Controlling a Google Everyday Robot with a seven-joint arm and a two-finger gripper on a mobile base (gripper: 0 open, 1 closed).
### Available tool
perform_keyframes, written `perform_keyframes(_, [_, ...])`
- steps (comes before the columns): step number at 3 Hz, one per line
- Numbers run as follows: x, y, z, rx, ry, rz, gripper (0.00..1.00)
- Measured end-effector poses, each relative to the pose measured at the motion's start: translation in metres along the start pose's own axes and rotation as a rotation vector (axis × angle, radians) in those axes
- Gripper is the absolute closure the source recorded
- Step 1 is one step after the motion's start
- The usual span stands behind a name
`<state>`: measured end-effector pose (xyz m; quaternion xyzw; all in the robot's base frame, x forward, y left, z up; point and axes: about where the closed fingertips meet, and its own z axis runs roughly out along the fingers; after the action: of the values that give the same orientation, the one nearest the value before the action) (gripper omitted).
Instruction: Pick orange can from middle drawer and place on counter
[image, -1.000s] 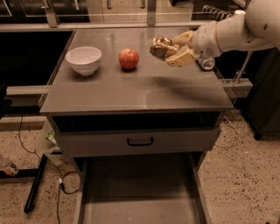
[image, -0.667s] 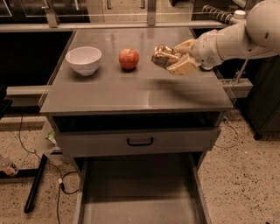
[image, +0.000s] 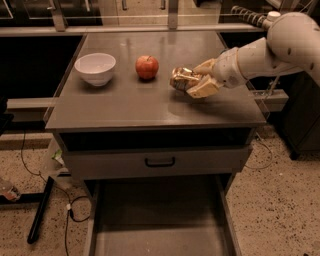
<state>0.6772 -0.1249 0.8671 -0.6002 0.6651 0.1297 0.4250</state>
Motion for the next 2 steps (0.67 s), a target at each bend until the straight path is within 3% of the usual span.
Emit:
perform_keyframes(1, [0.0002, 0.0002, 0.0004, -0.001, 0.001, 0.0, 0.83])
perform_keyframes(2, [0.0002, 0.0002, 0.0004, -0.001, 0.001, 0.0, 0.59])
